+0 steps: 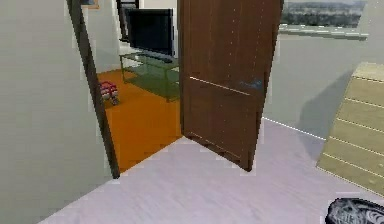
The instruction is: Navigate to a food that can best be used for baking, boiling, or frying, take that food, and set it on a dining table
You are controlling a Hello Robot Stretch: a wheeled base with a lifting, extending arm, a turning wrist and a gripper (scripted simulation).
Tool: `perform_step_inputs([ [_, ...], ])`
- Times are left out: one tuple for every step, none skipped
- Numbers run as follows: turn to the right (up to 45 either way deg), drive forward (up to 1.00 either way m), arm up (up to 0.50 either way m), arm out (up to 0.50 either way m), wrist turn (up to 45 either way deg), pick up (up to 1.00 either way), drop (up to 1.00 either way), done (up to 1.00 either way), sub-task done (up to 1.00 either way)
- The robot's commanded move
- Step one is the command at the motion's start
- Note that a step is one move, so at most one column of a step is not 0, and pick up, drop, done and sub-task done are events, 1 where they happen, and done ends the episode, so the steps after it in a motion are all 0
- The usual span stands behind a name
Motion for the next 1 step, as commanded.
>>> perform_step_inputs([
  [-3.0,0.0,0.0,0.0,0.0,0.0,0.0,0.0,0.0],
])
